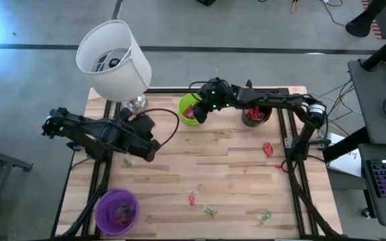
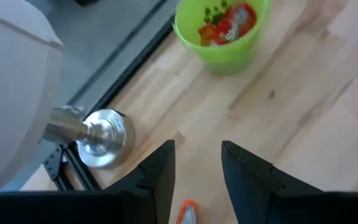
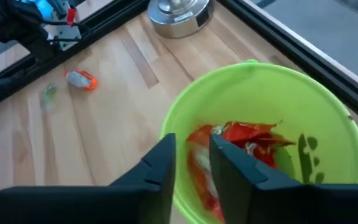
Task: Sort candy
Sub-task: Put the red candy into the green bucket, then put the orange candy into the black bucket
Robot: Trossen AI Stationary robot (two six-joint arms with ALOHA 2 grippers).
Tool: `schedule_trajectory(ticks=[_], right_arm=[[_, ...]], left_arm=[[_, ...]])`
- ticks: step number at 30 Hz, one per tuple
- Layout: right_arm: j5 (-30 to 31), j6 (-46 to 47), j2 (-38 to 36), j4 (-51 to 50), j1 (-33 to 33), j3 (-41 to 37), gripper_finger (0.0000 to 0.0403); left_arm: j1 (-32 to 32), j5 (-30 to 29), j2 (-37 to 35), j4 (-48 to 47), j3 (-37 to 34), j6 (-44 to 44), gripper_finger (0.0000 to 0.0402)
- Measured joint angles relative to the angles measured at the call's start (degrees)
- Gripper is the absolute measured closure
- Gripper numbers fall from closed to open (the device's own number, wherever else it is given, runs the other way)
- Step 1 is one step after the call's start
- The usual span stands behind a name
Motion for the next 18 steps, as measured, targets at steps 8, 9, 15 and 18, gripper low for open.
schedule_trajectory(ticks=[8,9,15,18], right_arm=[[0.0,-2.5,0.3,-1.3,-1.1,1.5,0.0248],[0.1,-3.0,0.2,-1.5,-1.1,1.5,0.0242],[0.0,-5.9,-0.8,-3.3,-1.2,1.5,0.0225],[0.0,-7.3,-1.1,-5.1,-1.4,1.5,0.0225]], left_arm=[[1.7,8.3,0.0,0.0,-0.4,2.1,0.0251],[1.9,8.8,0.0,0.0,-0.8,2.2,0.0242],[2.9,11.9,-0.3,0.1,-5.2,7.1,0.0200],[4.6,18.1,-1.2,0.1,-9.6,7.6,0.0196]])
